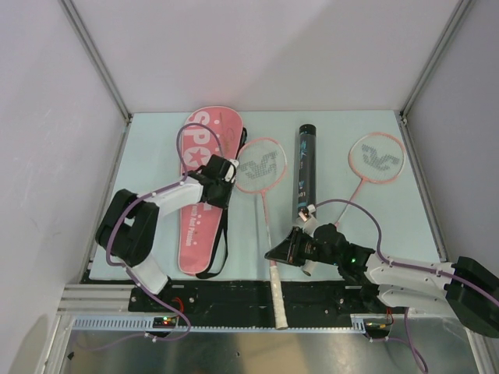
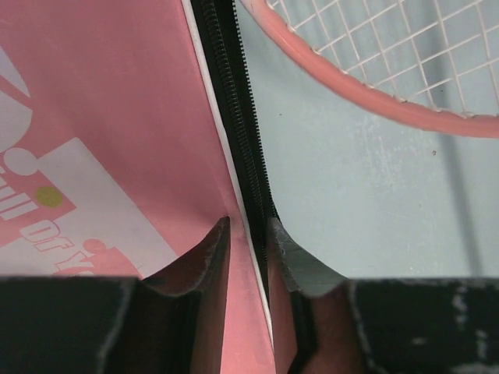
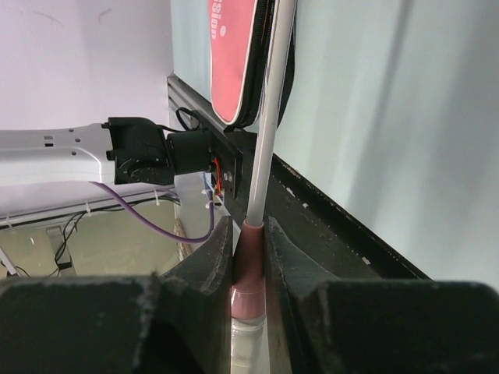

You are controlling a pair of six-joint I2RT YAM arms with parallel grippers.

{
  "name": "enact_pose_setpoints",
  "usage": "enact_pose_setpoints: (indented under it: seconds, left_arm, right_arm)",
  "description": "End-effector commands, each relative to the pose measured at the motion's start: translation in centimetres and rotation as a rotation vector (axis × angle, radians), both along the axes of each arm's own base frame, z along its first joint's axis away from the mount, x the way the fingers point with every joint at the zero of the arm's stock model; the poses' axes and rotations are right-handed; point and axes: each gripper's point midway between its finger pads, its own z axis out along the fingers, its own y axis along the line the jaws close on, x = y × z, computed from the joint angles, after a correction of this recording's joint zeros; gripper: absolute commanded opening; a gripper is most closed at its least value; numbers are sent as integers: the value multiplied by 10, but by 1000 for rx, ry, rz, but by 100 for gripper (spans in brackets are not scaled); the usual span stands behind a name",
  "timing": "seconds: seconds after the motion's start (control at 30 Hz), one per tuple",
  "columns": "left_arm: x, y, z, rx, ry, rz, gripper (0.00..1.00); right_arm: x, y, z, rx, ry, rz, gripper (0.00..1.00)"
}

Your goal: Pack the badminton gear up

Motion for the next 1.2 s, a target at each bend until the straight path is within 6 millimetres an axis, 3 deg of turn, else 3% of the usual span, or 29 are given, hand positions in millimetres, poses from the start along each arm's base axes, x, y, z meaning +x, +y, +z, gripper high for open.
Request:
enact_pose_setpoints:
  seconds: [0.0, 0.23, 0.4, 0.7, 0.97, 1.17]
  left_arm:
    - [12, 3, 10, 54, -51, -10, 27]
    - [8, -2, -2, 54, -10, -34, 21]
    - [9, -2, 2, 57, -21, -32, 2]
    - [10, -6, 53, -6, -148, -3, 0]
    - [2, -9, 63, -50, -160, -8, 0]
    - [-5, -21, 74, -112, -159, -31, 0]
  right_arm:
    - [0, 8, 26, 76, -85, 30, 0]
    - [1, 8, 29, 82, -90, 29, 0]
    - [-2, 8, 25, 74, -82, 41, 0]
    - [-13, 10, 22, 46, -46, 106, 0]
    - [-18, 21, 30, 58, -72, 167, 0]
    - [-13, 38, 50, 120, -118, 203, 0]
